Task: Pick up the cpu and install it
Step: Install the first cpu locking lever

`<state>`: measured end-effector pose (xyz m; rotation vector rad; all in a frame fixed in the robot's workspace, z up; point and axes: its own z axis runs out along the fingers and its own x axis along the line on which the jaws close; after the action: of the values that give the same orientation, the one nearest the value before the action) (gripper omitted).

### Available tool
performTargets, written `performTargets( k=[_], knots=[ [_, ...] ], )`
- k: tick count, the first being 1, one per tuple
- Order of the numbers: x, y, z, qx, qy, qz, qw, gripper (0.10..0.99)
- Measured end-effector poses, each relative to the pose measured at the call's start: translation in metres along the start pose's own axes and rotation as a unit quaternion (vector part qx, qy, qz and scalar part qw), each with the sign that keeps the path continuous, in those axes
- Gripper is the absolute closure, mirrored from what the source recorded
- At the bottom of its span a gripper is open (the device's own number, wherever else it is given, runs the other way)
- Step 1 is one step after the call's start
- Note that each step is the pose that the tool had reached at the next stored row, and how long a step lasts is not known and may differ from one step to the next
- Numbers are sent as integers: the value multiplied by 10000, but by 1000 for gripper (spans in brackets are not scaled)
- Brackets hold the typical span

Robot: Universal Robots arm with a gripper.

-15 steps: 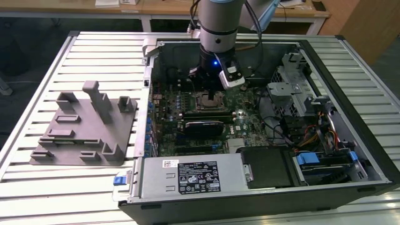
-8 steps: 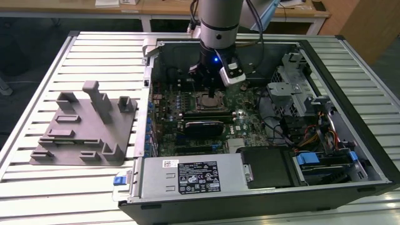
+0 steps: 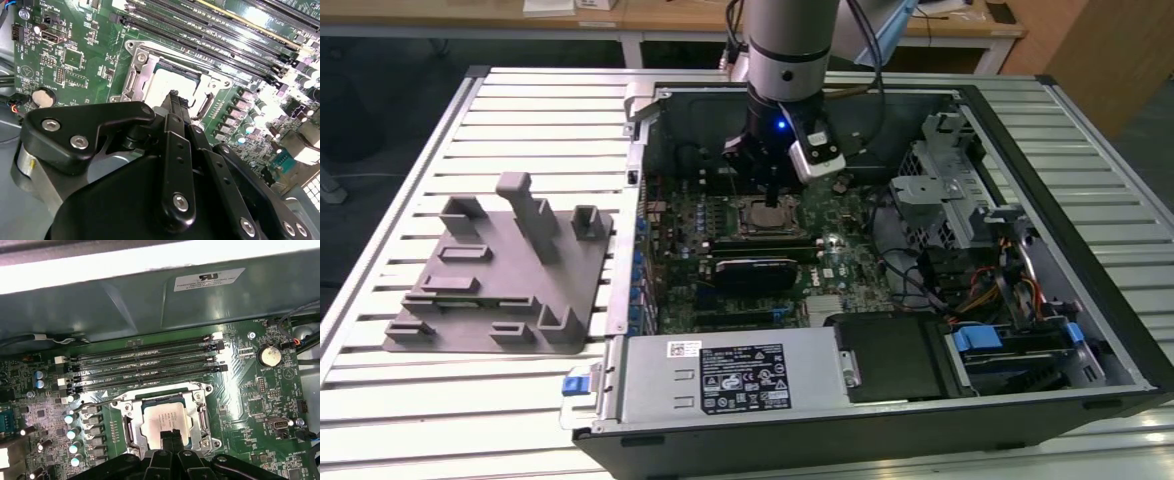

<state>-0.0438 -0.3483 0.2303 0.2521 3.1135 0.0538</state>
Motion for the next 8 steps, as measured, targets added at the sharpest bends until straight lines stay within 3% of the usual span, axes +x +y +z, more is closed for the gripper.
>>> performTargets(
  k=[8],
  knots=[
    [0, 0, -6, 0, 0, 0, 10000, 980]
  ],
)
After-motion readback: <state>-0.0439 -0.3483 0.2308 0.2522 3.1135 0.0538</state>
